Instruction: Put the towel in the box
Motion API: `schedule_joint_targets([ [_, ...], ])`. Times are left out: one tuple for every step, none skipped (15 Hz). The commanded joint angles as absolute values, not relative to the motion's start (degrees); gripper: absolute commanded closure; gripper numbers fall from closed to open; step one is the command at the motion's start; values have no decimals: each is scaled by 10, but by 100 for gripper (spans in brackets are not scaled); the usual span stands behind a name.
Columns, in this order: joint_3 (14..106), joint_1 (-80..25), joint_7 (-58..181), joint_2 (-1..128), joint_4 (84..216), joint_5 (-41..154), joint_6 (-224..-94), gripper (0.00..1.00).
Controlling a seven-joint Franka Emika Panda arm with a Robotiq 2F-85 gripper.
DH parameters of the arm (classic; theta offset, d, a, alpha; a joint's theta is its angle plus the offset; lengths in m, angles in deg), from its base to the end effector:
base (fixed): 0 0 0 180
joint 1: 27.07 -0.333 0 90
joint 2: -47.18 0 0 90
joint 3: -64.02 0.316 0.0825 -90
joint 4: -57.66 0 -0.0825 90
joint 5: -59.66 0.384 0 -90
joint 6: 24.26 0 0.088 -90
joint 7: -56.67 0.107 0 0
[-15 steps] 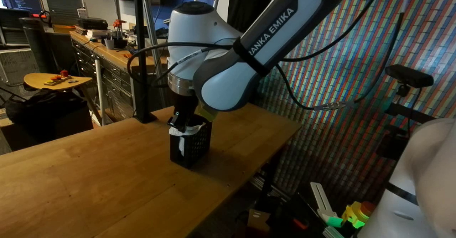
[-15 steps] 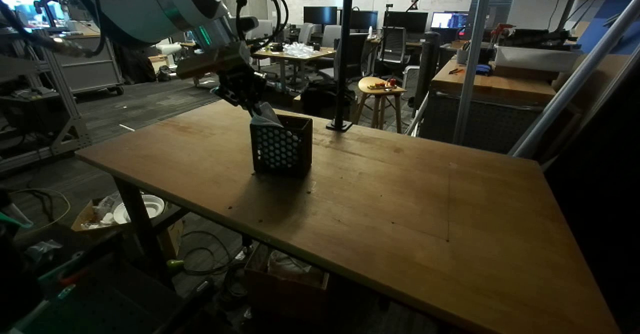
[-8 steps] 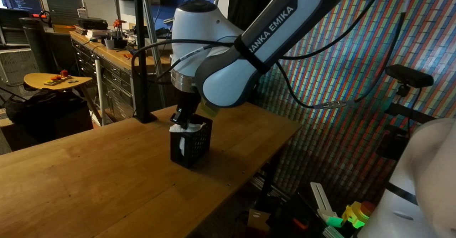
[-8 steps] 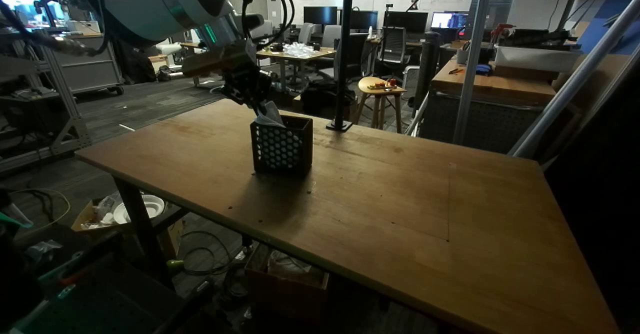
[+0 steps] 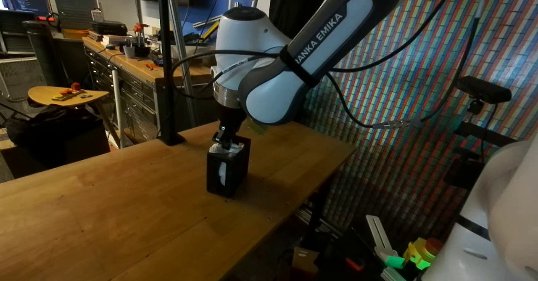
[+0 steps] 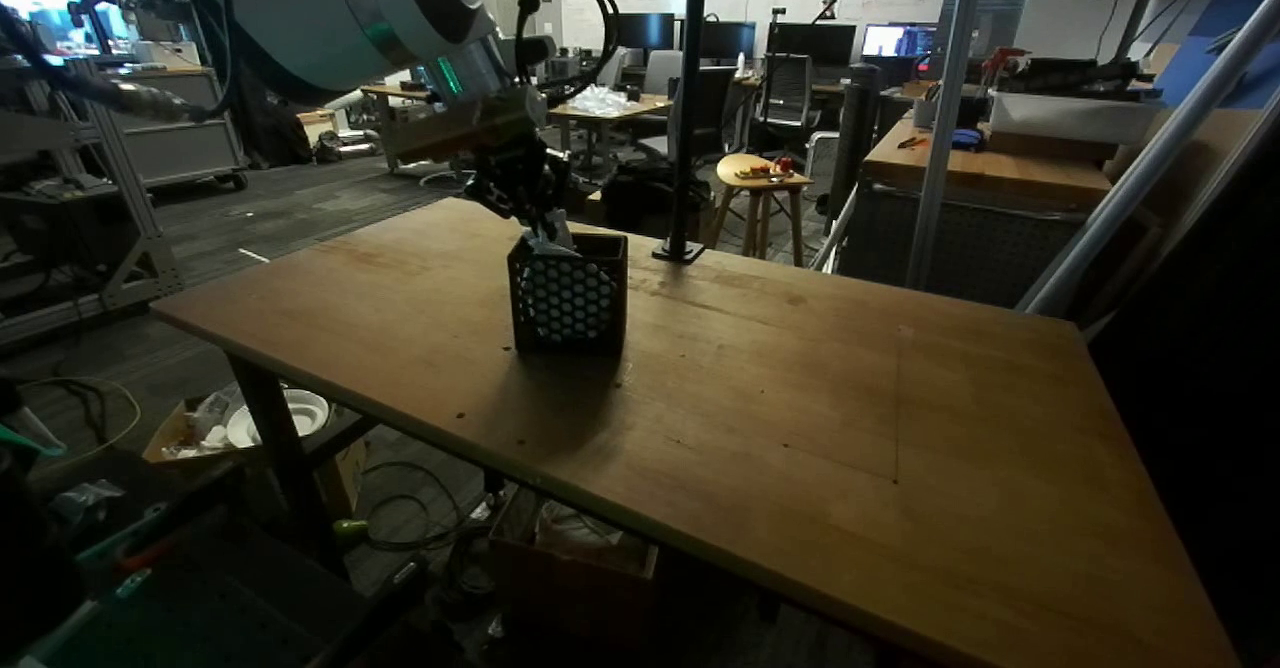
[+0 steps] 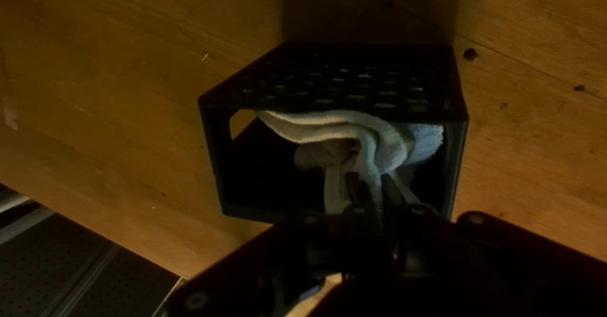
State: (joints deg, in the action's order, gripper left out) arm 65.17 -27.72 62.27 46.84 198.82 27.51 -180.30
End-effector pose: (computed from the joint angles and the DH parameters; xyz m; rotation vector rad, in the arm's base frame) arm 0.4949 0.0352 0.3202 2.7782 0.5912 0.3947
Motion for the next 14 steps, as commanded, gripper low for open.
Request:
schedule_joint_targets([
  [639, -267, 572, 493, 1970, 300, -1833, 90],
  [637, -265, 559, 503, 1967, 308, -1838, 90],
  [635, -263, 545, 513, 1963, 320, -1841, 90],
  [634, -262, 529, 525, 1958, 334, -1844, 90],
  [634, -260, 508, 541, 1952, 354, -1845, 90],
  [635, -258, 488, 554, 1946, 374, -1845, 90],
  [637, -255, 465, 573, 1938, 398, -1844, 90],
  [641, -251, 441, 588, 1932, 425, -1843, 90],
  [646, -247, 420, 610, 1923, 451, -1839, 90],
  [652, -242, 399, 625, 1916, 475, -1837, 90],
  [661, -235, 376, 642, 1906, 502, -1833, 90],
  [668, -230, 357, 653, 1899, 523, -1830, 90],
  [675, -223, 339, 663, 1893, 542, -1827, 90],
  [683, -216, 323, 672, 1885, 560, -1822, 90],
])
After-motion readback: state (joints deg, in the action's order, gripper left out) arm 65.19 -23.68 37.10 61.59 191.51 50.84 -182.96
